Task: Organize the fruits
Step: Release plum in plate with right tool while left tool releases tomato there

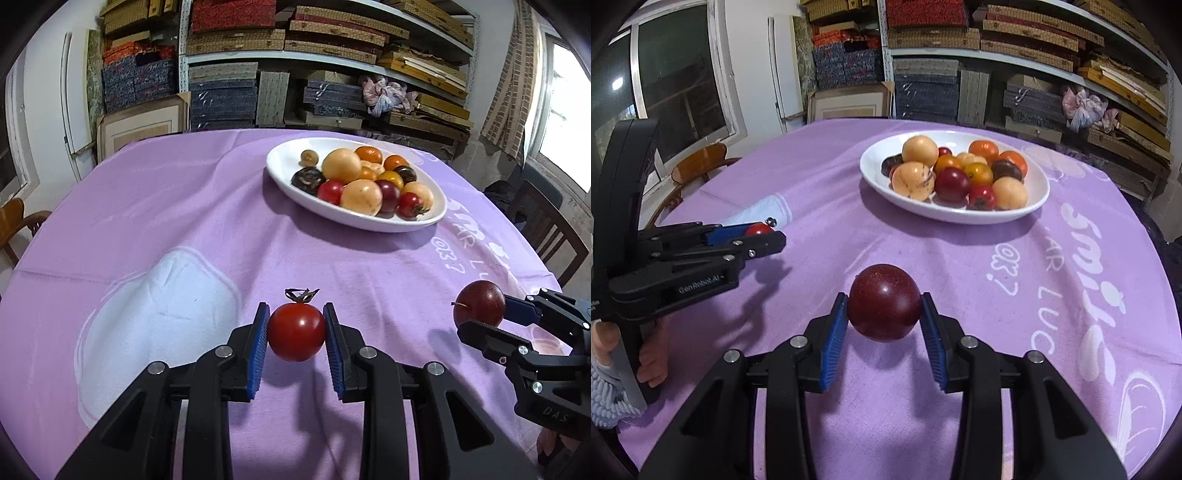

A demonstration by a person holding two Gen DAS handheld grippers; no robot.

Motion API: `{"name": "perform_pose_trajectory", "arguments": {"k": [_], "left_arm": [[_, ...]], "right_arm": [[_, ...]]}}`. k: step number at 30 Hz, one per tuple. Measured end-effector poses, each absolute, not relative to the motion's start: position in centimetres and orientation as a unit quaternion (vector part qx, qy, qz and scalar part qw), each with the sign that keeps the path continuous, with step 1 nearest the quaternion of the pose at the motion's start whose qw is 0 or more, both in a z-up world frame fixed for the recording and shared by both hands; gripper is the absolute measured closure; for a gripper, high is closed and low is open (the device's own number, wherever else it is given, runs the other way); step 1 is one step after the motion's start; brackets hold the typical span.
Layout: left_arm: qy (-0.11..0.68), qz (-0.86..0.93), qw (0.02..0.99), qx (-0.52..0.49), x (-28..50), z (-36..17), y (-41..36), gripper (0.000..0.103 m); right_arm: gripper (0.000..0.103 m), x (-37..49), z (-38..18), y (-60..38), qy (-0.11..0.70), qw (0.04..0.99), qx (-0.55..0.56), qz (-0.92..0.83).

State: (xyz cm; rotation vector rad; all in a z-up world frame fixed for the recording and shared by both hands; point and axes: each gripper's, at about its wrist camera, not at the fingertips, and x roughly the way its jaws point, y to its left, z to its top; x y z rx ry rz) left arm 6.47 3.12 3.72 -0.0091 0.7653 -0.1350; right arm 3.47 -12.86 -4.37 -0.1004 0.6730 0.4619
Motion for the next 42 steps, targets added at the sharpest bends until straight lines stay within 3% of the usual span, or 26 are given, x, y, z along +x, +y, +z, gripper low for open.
{"name": "perform_pose_trajectory", "arguments": {"k": [8,15,29,36,39,41,42], "left_arm": [[0.313,-0.062,0.947,0.019,9.3,9.7,0.0,0.073],[0.29,-0.052,0.955,0.027,13.4,12.8,-1.8,0.074],[0.354,-0.043,0.934,0.029,22.9,6.6,-3.9,0.073],[0.346,-0.044,0.936,0.04,24.4,5.4,-4.6,0.072],[0.351,-0.031,0.935,0.035,25.3,4.7,-4.2,0.06],[0.356,-0.028,0.934,0.017,25.5,4.5,-3.4,0.045],[0.358,-0.027,0.933,0.008,25.6,4.4,-2.9,0.042]], "right_arm": [[0.064,4.7,4.2,-15.1,0.245,0.949,-0.03,0.194],[0.064,8.9,7.7,-16.1,0.227,0.959,-0.016,0.169],[0.064,20.9,0.0,-16.3,0.318,0.938,0.002,0.136],[0.063,23.5,-2.2,-16.1,0.336,0.932,-0.001,0.133],[0.056,24.0,-2.7,-16.0,0.337,0.933,-0.007,0.126],[0.047,24.1,-2.8,-16.3,0.335,0.934,-0.002,0.127],[0.04,24.1,-2.8,-16.5,0.332,0.935,-0.002,0.124]]}}
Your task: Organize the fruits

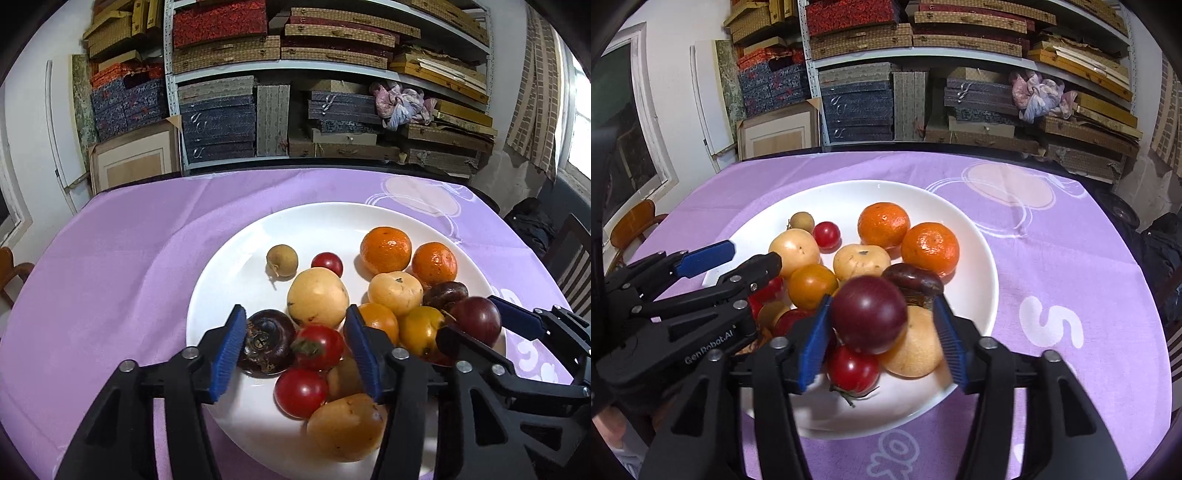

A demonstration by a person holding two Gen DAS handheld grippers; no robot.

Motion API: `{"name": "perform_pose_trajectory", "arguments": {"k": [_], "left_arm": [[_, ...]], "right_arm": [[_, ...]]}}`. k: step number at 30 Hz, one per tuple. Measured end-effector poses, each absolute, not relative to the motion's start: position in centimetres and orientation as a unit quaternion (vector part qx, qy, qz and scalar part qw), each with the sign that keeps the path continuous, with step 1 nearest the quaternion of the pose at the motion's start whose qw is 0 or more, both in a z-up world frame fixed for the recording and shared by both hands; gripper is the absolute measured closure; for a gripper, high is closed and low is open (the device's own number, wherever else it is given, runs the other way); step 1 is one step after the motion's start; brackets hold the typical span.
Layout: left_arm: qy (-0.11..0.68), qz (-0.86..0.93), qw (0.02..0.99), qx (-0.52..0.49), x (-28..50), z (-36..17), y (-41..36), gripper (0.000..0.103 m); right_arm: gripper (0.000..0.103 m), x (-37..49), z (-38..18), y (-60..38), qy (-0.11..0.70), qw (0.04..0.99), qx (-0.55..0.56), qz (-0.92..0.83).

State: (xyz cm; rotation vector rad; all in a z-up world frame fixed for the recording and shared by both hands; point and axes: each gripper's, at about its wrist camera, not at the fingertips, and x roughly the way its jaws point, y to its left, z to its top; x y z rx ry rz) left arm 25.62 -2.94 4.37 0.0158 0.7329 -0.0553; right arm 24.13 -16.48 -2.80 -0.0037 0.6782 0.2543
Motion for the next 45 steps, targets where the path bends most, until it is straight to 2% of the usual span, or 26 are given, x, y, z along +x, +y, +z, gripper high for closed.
{"name": "perform_pose_trajectory", "arguments": {"k": [1,11,14,16,18,19,22,30,34,45], "left_arm": [[0.359,-0.025,0.933,0.004,25.6,4.3,-2.7,0.041],[0.363,-0.02,0.932,0.001,23.5,5.1,-1.3,0.041],[0.36,-0.017,0.933,-0.004,21.8,5.7,-0.6,0.04],[0.358,-0.014,0.934,-0.007,20.5,6.0,-0.3,0.04],[0.357,-0.013,0.934,-0.01,19.0,6.3,0.0,0.036],[0.355,-0.009,0.935,-0.012,18.2,6.4,0.2,0.028],[0.344,-0.002,0.939,-0.004,16.0,6.6,0.1,0.023],[0.338,-0.009,0.941,0.007,12.5,6.7,-0.5,0.014],[0.336,-0.003,0.942,0.002,12.0,6.6,-0.3,0.003],[0.355,0.015,0.934,0.026,12.5,6.0,-0.2,0.003]], "right_arm": [[0.036,24.0,-2.8,-16.5,0.328,0.937,-0.003,0.124],[0.031,20.3,-0.9,-16.5,0.294,0.947,-0.01,0.127],[0.028,18.5,-0.3,-16.8,0.283,0.951,-0.007,0.126],[0.021,17.0,-0.1,-17.0,0.275,0.953,-0.004,0.125],[0.021,15.5,0.0,-17.0,0.272,0.954,-0.005,0.125],[0.019,14.9,0.0,-17.0,0.271,0.954,-0.006,0.124],[0.01,12.9,-0.4,-16.9,0.267,0.956,-0.005,0.121],[0.005,9.8,-1.4,-16.4,0.262,0.959,-0.012,0.11],[0.004,9.8,-1.8,-16.7,0.267,0.96,-0.011,0.085],[0.004,10.3,-2.4,-17.3,0.273,0.961,-0.025,0.038]]}}
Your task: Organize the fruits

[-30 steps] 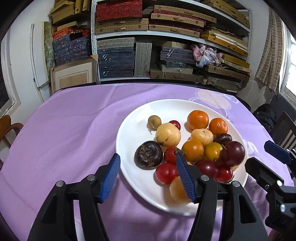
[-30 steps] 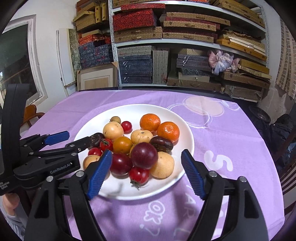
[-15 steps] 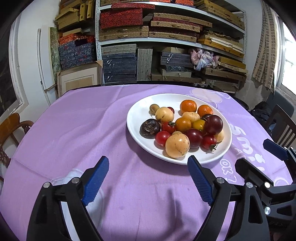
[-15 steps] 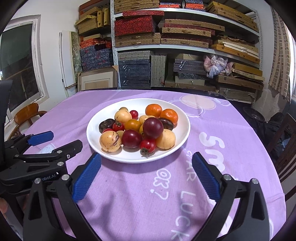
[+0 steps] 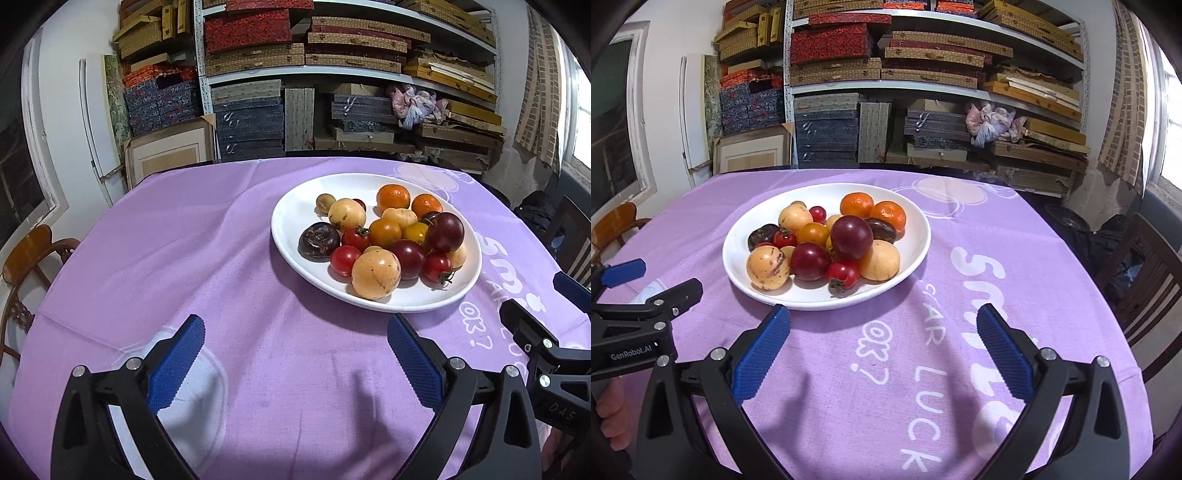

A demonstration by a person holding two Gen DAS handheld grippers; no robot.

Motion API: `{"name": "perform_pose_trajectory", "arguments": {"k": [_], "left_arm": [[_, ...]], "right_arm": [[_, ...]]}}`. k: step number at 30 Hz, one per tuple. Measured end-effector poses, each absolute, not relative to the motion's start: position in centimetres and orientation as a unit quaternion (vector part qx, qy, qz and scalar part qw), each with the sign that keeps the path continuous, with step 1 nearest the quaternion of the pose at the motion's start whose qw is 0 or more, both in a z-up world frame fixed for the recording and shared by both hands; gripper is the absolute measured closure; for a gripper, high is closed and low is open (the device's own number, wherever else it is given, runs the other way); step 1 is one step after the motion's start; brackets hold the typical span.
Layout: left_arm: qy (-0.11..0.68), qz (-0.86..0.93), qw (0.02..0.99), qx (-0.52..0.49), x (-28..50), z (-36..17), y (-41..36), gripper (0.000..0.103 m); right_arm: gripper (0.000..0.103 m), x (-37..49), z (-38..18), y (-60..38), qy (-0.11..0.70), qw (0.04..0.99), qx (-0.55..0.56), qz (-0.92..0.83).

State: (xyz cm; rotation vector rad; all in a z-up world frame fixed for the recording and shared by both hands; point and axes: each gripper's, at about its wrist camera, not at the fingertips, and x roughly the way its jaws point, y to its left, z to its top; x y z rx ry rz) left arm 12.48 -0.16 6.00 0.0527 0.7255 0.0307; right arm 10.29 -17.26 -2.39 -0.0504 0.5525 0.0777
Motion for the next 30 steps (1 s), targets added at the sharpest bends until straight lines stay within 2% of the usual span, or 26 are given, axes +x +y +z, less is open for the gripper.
{"name": "perform_pose_trajectory", "arguments": {"k": [5,30], "left_arm": [[0.365,-0.024,0.93,-0.022,12.5,6.0,0.9,0.003],[0.367,0.001,0.93,0.021,12.4,5.2,-0.4,0.003]], "right_arm": [[0.004,10.8,-2.7,-17.3,0.279,0.959,-0.028,0.038],[0.004,11.2,-3.0,-17.6,0.286,0.957,-0.018,0.044]]}}
